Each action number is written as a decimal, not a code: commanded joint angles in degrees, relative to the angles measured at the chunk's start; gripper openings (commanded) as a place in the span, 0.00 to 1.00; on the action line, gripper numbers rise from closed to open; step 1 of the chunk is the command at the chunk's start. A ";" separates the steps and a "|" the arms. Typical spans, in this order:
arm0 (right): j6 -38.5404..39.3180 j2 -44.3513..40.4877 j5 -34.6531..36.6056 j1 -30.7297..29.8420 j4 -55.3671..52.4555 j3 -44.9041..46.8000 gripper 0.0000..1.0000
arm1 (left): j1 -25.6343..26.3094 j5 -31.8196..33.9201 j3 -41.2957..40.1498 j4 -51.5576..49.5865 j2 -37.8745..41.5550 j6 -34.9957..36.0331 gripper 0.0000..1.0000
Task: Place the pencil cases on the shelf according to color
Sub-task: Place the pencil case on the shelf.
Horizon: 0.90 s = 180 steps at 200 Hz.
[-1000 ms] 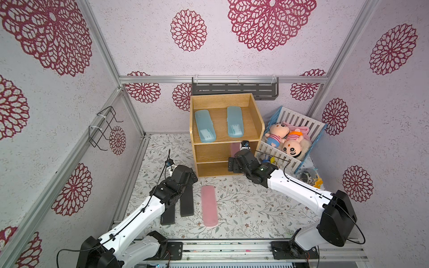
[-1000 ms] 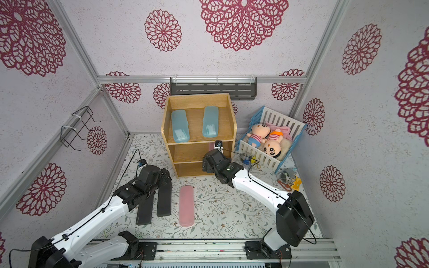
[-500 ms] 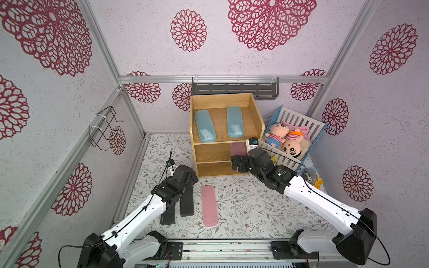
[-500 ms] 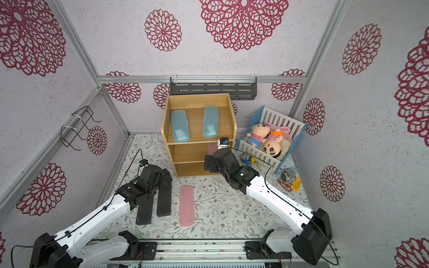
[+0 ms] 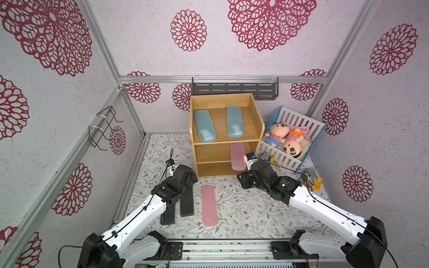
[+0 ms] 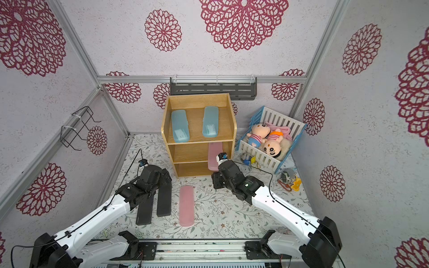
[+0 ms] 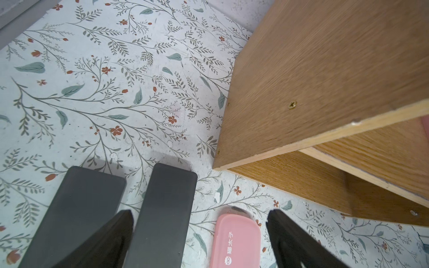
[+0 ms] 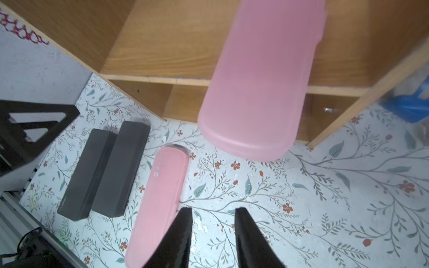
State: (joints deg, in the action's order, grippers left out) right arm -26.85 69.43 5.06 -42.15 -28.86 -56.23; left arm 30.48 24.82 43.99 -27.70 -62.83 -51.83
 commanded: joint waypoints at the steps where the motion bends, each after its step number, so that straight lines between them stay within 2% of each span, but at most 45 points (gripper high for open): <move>1: 1.86 2.31 0.66 0.38 2.02 -0.54 0.40 | 0.20 1.08 0.80 0.89 -0.87 1.12 0.97; 29: 4.30 7.12 3.49 2.24 6.45 -2.84 0.43 | -0.16 3.19 0.53 0.64 -0.37 1.03 0.97; 80: 8.94 16.43 6.53 5.84 7.88 -10.42 0.43 | -0.54 2.35 1.47 -0.34 0.12 0.97 0.97; 127: 8.79 15.46 5.90 6.67 8.03 -10.45 0.46 | -0.57 0.76 0.27 -0.42 0.91 -0.03 0.97; 154: 6.29 10.16 4.57 5.24 7.01 -7.49 0.64 | -0.53 1.22 0.37 -1.33 1.49 0.00 0.97; 161: 4.66 8.43 4.99 4.75 6.73 -6.14 0.69 | -0.60 1.48 0.42 -1.74 1.71 0.11 0.97; 172: 0.90 5.47 4.83 3.99 7.54 -3.29 0.81 | -0.53 2.54 0.44 -2.68 2.21 0.02 0.97; 180: -1.11 3.09 3.86 3.11 9.18 -0.05 0.85 | -0.55 4.14 0.00 -3.38 2.90 -0.62 0.97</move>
State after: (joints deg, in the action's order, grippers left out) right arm -21.37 80.49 9.56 -37.06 -21.96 -61.08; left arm 30.22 26.22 44.21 -28.60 -61.89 -51.70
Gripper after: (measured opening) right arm 0.790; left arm 0.972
